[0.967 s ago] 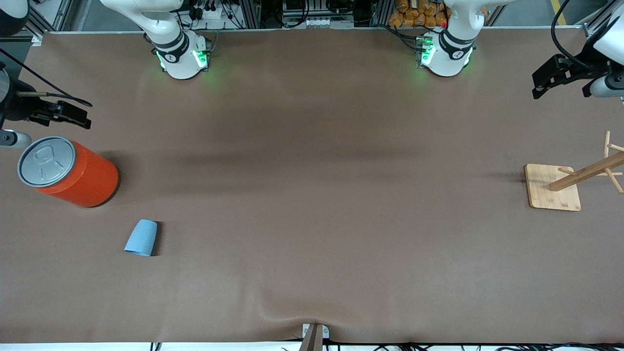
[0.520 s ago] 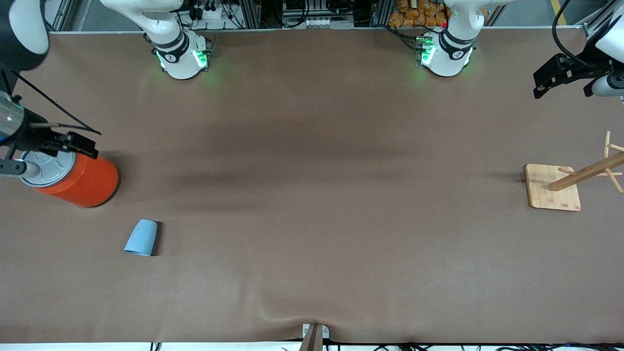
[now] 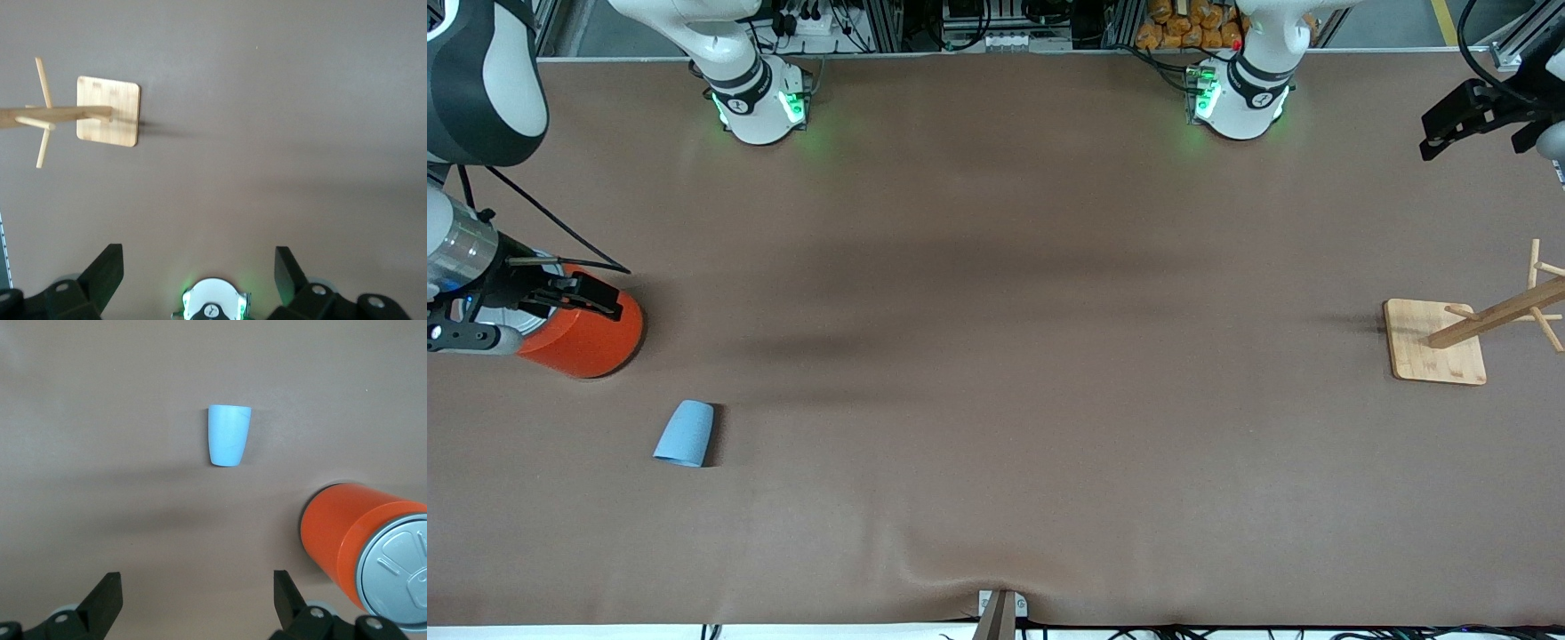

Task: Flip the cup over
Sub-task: 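Reach the open right gripper over the lying blue cup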

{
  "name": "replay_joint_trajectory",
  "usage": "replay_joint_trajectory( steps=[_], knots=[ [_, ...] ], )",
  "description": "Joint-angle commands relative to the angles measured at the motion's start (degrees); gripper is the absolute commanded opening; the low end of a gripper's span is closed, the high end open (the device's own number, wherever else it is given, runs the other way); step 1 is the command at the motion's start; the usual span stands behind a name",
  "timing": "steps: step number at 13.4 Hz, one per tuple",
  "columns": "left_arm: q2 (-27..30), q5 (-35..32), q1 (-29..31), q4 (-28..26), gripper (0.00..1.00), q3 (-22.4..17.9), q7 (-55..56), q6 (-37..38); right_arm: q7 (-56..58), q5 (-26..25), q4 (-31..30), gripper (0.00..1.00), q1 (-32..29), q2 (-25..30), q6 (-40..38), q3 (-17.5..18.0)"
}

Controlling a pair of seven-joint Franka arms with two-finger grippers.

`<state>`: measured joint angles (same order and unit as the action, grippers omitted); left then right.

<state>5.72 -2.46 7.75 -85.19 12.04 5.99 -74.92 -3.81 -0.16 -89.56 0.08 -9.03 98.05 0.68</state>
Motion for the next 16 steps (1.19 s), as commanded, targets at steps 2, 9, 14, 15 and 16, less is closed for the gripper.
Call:
replay_joint_trajectory(
  steps=[2,9,14,15,16],
  knots=[
    [0.17,-0.88,1.73,0.2,1.0,0.27,0.43,1.27,-0.15,-0.1,0.97,1.0,0.36,-0.73,1.0,0.28],
    [0.43,-0.79,2.09,0.2,1.0,0.36,-0.19,2.57,0.46,0.77,0.88,1.0,4.13,-0.64,0.74,0.46],
    [0.61,-0.79,4.2,0.29,1.0,0.45,-0.54,3.73,8.54,3.75,0.79,1.0,5.37,-1.25,1.0,0.37],
    [0.61,-0.79,4.29,0.29,1.0,0.45,-0.62,3.73,9.51,4.98,0.79,1.0,5.19,-2.04,1.0,0.37],
    [0.52,-0.79,4.29,0.29,1.0,0.45,-0.62,3.73,10.56,5.78,0.45,1.0,5.28,-2.48,0.74,0.37]
  ],
)
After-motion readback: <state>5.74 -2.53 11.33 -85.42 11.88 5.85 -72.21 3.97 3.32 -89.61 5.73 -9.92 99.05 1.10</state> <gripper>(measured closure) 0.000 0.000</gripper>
